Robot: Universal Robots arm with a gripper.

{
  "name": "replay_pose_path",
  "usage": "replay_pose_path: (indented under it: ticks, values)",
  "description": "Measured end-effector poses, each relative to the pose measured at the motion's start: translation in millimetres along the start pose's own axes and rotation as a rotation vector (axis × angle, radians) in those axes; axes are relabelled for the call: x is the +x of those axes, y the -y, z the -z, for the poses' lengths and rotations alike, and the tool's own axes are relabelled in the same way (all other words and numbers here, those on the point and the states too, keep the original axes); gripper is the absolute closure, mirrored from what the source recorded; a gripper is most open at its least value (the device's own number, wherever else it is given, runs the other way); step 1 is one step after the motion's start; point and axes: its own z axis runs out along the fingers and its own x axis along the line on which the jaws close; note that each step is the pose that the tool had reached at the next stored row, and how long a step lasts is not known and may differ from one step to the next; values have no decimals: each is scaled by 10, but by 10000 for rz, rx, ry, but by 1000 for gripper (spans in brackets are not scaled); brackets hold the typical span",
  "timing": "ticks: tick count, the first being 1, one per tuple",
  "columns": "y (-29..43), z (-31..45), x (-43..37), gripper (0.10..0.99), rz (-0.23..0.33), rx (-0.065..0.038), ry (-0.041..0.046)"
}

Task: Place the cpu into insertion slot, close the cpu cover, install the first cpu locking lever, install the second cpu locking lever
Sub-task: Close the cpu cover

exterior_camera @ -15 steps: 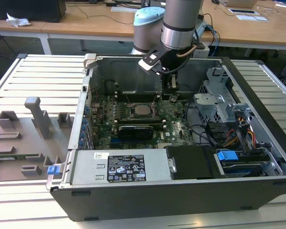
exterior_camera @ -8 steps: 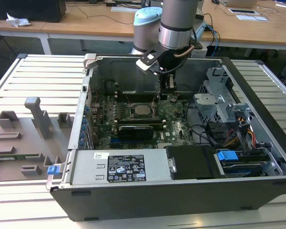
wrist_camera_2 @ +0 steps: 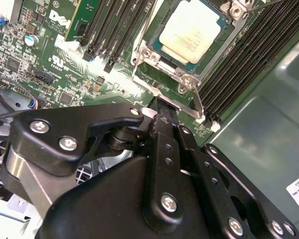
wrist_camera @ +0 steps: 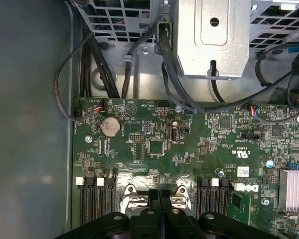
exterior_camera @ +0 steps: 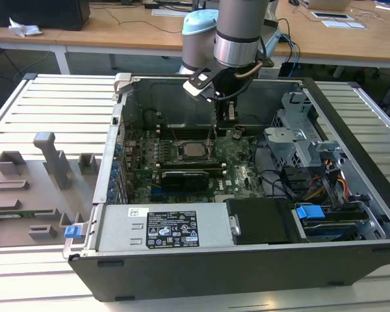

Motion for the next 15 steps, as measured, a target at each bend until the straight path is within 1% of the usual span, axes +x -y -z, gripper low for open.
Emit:
replay_pose_path:
  ticks: [9, 15]
  values:
    - [47, -1, 1, 980, 0, 0, 0]
    - [94, -2, 3, 980, 0, 0, 0]
